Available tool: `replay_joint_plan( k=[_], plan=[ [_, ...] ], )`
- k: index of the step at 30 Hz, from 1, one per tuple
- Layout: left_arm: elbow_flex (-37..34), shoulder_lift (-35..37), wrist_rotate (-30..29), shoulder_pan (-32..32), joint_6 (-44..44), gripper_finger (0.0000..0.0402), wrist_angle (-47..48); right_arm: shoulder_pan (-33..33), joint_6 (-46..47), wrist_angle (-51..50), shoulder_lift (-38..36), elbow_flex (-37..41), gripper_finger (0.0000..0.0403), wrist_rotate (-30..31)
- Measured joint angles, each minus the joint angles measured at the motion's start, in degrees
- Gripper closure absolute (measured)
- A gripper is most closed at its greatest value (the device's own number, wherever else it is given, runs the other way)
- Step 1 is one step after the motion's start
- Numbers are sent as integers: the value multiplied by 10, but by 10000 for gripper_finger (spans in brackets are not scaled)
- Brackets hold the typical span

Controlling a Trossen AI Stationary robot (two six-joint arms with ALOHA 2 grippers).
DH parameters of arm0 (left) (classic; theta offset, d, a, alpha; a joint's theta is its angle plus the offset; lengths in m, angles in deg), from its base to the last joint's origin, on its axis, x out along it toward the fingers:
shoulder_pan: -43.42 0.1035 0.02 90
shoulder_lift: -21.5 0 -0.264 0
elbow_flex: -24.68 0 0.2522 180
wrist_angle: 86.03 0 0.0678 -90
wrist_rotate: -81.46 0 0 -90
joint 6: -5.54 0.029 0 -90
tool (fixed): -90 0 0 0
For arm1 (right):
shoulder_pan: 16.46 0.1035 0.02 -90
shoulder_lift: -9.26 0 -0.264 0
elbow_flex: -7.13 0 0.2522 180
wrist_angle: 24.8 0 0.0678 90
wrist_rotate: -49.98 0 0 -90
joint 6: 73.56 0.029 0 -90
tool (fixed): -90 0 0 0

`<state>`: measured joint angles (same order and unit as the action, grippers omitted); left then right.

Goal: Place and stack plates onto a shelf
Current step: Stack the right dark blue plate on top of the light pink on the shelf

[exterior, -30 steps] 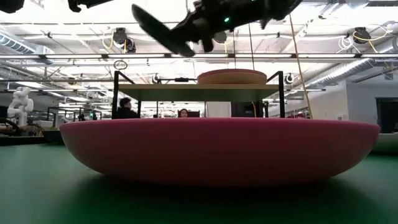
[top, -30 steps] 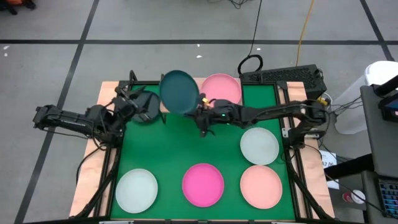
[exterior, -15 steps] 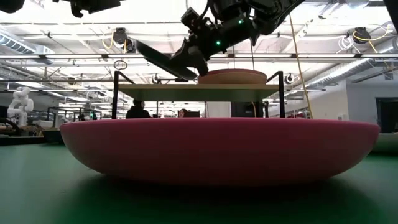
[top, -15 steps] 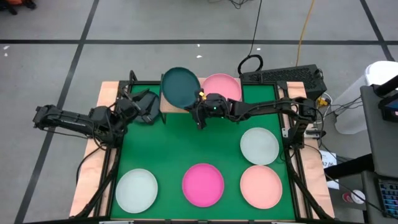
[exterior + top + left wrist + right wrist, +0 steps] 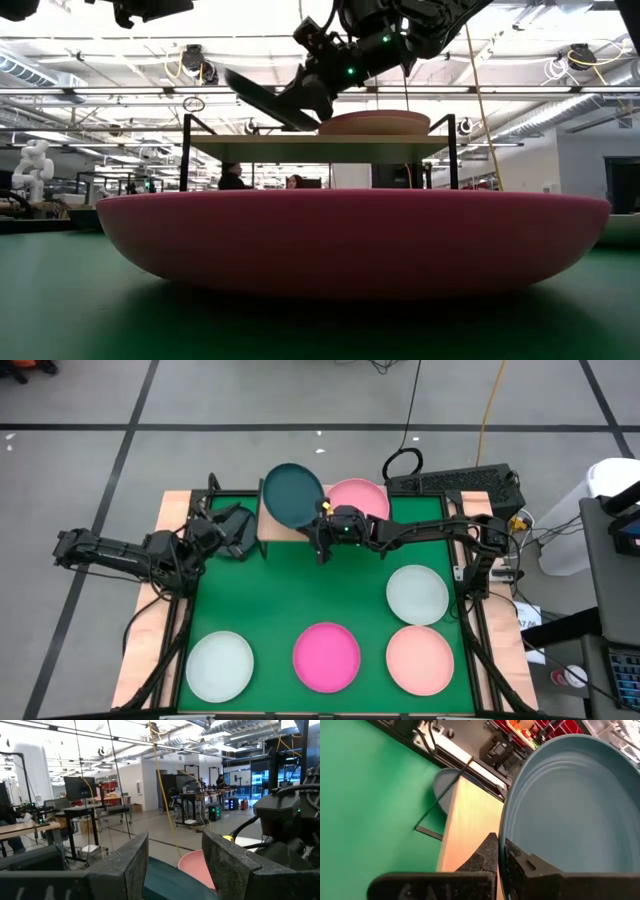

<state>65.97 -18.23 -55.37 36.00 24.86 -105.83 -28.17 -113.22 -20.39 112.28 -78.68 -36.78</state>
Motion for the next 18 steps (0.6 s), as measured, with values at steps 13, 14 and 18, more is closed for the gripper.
replay_joint_plan(
  k=[13, 14, 18],
  plan=[
    [0, 0, 0, 0, -4, 211, 11, 3, 16, 7, 0, 0, 381, -20],
    [0, 0, 0, 0, -5, 211, 12, 3, 17, 7, 0, 0, 380, -19],
    [0, 0, 0, 0, -5, 211, 12, 3, 16, 6, 0, 0, 379, -19]
  ],
)
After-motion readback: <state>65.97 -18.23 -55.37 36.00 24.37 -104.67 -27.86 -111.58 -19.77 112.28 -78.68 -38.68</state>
